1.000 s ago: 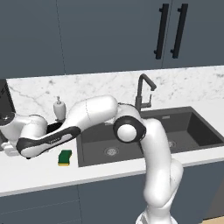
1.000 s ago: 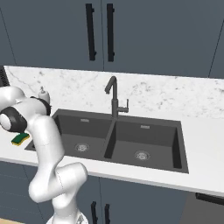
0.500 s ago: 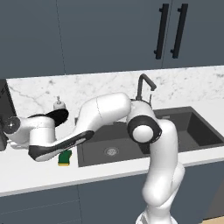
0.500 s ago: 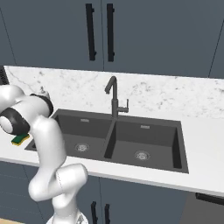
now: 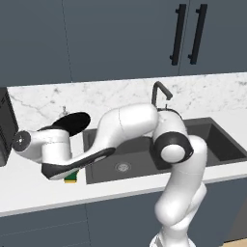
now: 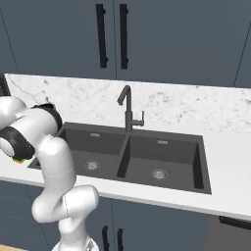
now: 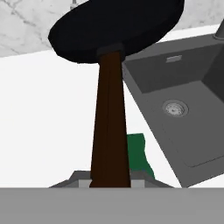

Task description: Pick the pan and sponge and place them into the sink. Then turn on the water.

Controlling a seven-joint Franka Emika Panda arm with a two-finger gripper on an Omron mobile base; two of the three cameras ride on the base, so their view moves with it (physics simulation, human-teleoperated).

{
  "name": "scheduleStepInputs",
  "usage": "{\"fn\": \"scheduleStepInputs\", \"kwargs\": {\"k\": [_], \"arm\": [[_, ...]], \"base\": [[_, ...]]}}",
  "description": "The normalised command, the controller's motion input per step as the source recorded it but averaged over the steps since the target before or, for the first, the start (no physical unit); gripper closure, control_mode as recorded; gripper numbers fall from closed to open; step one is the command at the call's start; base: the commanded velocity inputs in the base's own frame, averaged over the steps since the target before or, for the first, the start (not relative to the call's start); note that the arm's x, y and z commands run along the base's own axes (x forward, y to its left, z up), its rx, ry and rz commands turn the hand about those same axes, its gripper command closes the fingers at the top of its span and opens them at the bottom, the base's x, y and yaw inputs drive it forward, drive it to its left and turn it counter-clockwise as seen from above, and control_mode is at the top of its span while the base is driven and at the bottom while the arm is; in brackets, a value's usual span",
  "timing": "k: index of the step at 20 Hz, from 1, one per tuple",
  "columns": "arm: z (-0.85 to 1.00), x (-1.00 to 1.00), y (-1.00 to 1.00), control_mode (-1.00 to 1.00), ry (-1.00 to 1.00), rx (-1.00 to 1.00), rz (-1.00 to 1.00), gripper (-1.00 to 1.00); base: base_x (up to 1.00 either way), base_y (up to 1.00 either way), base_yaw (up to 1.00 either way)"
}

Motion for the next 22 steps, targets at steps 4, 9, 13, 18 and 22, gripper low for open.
{"fn": "scheduleStepInputs", "kwargs": {"k": [4, 9, 13, 18, 22], "arm": [[0.0, -0.19, -0.82, -1.0, 0.12, 0.14, -0.33, 1.0], [-0.04, 0.0, -0.65, -1.0, 0.01, 0.0, -0.33, 1.0], [0.0, -0.01, -0.81, -1.0, 0.0, 0.02, -0.21, 1.0], [-0.03, -0.09, -0.69, -1.0, 0.0, 0.02, -0.07, 1.0], [-0.09, 0.0, -0.74, -1.0, 0.0, 0.08, -0.09, 1.0]], "base": [[0.0, 0.0, 0.0], [0.0, 0.0, 0.0], [0.0, 0.0, 0.0], [0.0, 0.0, 0.0], [0.0, 0.0, 0.0]]}}
